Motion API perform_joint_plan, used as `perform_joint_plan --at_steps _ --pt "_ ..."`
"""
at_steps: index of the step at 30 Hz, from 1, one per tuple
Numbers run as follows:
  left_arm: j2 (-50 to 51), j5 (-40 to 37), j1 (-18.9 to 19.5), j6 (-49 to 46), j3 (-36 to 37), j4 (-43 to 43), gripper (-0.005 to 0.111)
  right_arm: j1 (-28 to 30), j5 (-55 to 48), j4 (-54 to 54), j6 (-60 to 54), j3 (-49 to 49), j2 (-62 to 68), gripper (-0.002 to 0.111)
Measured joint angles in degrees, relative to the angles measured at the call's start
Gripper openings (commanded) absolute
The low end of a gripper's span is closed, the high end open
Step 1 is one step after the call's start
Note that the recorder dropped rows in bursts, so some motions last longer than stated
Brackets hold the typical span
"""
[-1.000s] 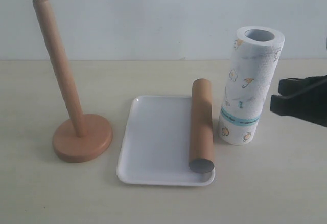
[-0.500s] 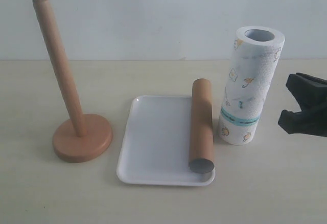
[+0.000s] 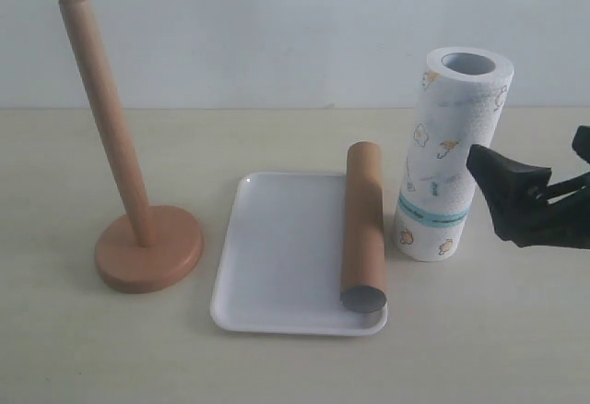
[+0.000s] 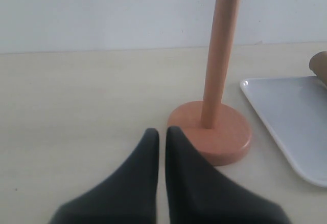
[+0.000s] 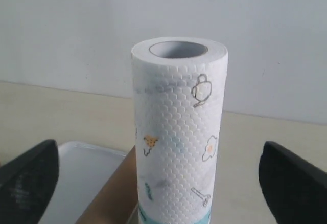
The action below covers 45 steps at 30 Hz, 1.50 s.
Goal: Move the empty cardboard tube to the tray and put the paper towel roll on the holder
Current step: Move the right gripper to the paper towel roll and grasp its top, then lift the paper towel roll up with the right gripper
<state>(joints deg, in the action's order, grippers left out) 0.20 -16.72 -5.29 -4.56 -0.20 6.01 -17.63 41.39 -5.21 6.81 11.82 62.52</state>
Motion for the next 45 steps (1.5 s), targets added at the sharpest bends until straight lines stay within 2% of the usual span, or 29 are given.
perform_joint_plan --at_steps 9,12,16,21,24,33,45 --pt "0.0 0.0 0.0 0.0 0.0 0.0 0.004 0.0 7.86 1.73 -0.49 0.0 0.0 0.105" --pt "0.0 0.0 0.0 0.0 0.0 0.0 0.004 0.0 9.07 1.73 3.07 0.0 0.14 0.105" --pt "0.0 0.0 0.0 0.0 0.0 0.0 0.004 0.0 10.79 1.62 2.02 0.0 6.53 0.105" --pt "0.0 0.0 0.0 0.0 0.0 0.0 0.004 0.0 23.32 1.38 1.78 0.0 19.84 0.105" --pt "0.0 0.0 0.0 0.0 0.0 0.0 0.004 0.0 26.77 1.24 1.33 0.11 24.72 0.105" --pt "0.0 0.0 0.0 0.0 0.0 0.0 0.004 0.0 27.46 0.7 -0.18 7.34 36.91 0.105" --pt "0.0 0.0 0.0 0.0 0.0 0.0 0.004 0.0 27.93 1.27 0.73 15.37 42.91 0.105"
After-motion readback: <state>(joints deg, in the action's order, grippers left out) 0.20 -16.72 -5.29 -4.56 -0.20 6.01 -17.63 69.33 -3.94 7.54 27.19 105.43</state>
